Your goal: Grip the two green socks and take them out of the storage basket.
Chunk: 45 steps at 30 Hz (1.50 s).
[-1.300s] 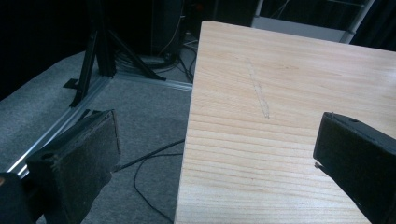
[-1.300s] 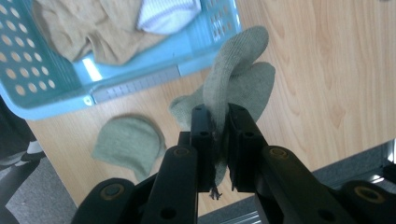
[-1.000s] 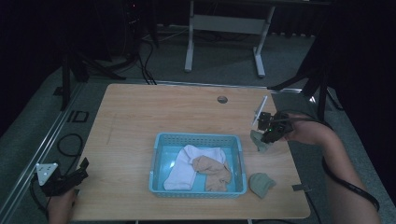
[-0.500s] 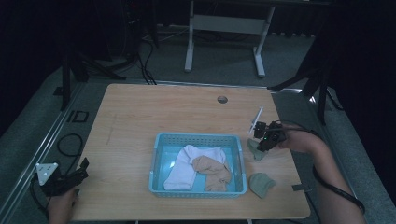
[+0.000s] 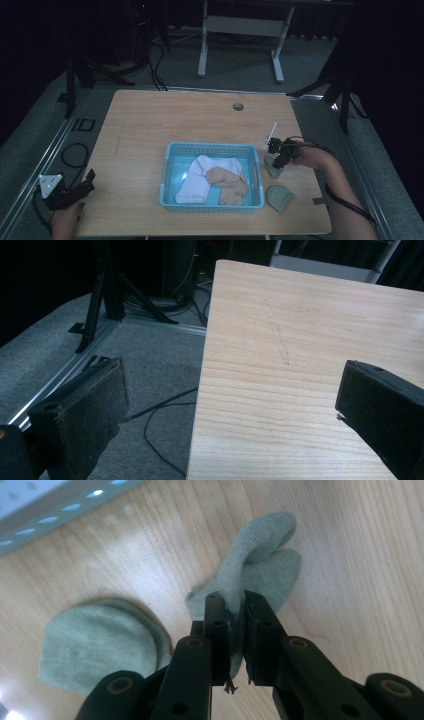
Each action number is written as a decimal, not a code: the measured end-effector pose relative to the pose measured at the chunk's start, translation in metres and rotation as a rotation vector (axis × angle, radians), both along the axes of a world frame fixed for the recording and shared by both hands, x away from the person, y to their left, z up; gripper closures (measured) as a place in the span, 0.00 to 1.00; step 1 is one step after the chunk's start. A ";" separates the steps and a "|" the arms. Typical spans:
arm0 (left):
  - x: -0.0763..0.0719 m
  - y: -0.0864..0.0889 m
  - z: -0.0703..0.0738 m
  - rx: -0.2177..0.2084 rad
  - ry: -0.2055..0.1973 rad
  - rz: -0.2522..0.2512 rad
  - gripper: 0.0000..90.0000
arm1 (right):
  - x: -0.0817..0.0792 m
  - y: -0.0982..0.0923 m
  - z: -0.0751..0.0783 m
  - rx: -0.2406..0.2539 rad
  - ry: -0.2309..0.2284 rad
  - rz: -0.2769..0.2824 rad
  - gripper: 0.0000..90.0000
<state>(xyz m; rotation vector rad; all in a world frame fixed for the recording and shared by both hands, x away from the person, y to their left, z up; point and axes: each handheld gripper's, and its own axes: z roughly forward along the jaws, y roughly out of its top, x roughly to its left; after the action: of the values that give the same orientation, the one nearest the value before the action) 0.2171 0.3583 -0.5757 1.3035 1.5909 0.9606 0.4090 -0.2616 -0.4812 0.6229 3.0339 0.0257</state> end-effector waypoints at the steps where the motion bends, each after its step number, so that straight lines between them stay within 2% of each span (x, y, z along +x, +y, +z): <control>1: 0.000 0.000 0.000 0.001 0.002 0.000 0.01 | 0.002 -0.002 -0.004 0.000 -0.001 -0.011 0.91; 4: 0.000 0.000 0.000 0.001 0.000 0.001 0.01 | 0.004 -0.004 -0.008 0.001 0.000 -0.018 0.91; 9: 0.000 0.000 0.000 0.001 0.000 0.000 0.01 | 0.007 -0.004 -0.027 0.009 0.021 -0.036 0.90; 12: 0.000 0.000 0.000 0.001 -0.002 0.000 0.01 | 0.007 -0.002 -0.030 0.013 0.024 -0.039 0.87; 16: 0.000 0.000 0.000 0.000 0.000 0.000 0.01 | 0.005 -0.001 -0.021 -0.006 0.008 -0.034 0.82; 17: 0.000 0.000 0.000 0.001 0.002 0.001 0.01 | 0.004 -0.002 -0.012 -0.003 -0.011 -0.038 0.77; 20: 0.000 0.000 0.000 0.002 0.002 0.002 0.01 | 0.002 -0.003 -0.003 -0.002 -0.029 -0.038 0.74; 21: 0.000 0.000 0.000 0.002 0.004 0.001 0.01 | 0.000 -0.004 0.004 -0.001 -0.045 -0.046 0.72; 26: 0.000 0.000 0.000 0.002 0.002 0.002 0.01 | -0.001 -0.010 0.014 0.000 -0.071 -0.059 0.67; 27: 0.000 0.000 0.000 0.002 0.004 0.002 0.01 | -0.001 -0.013 0.018 0.004 -0.087 -0.075 0.63; 34: 0.000 0.000 0.000 0.002 0.003 0.003 0.01 | -0.004 -0.021 0.023 0.002 -0.101 -0.098 0.60; 38: 0.000 0.000 0.000 0.001 0.003 0.003 0.01 | -0.009 -0.030 0.027 0.032 -0.117 -0.115 0.59; 39: 0.000 0.000 0.000 0.000 0.003 0.002 0.01 | -0.014 -0.038 0.029 0.061 -0.129 -0.128 0.59; 43: 0.000 0.000 0.000 0.002 0.004 0.002 0.01 | -0.019 -0.046 0.029 0.083 -0.143 -0.147 0.59; 45: 0.000 0.000 0.000 0.002 0.004 0.002 0.01 | -0.029 -0.061 0.022 0.105 -0.152 -0.178 0.59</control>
<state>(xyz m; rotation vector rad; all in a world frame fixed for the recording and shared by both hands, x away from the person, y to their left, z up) 0.2173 0.3581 -0.5756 1.3060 1.5953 0.9619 0.3802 -0.3225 -0.4594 0.8541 2.8347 0.2164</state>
